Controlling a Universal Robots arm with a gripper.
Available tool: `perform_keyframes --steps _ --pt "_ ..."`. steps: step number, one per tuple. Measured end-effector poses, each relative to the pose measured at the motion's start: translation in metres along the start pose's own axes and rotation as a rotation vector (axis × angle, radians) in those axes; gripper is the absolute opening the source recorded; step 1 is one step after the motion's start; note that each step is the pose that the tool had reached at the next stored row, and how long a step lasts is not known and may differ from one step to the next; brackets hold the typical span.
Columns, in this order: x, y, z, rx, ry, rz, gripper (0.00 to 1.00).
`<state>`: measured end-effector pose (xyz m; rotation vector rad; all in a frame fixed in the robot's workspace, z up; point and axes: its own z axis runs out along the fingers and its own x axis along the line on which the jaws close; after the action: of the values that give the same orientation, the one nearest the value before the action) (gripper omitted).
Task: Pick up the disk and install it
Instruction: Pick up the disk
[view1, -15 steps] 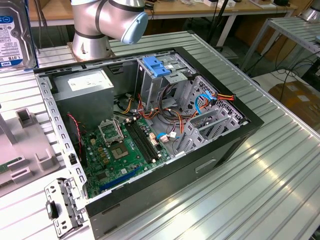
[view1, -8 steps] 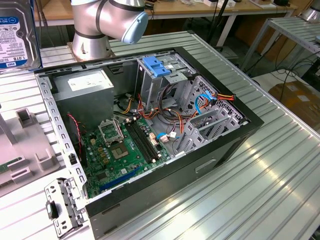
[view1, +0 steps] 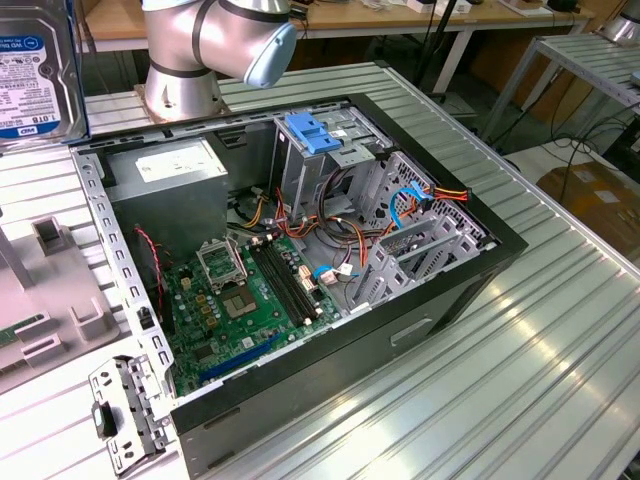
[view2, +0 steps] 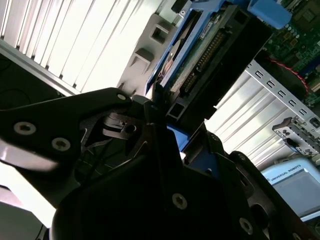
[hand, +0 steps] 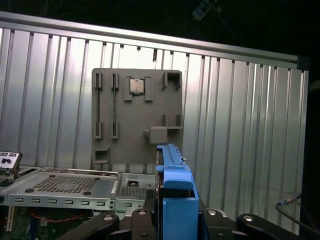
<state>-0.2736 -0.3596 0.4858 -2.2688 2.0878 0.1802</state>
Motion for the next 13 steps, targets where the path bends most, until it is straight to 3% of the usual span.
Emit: perform_keyframes --steps 13 --pt "0.0062 -0.0048 -0.0006 0.0000 0.0000 0.000 0.37"
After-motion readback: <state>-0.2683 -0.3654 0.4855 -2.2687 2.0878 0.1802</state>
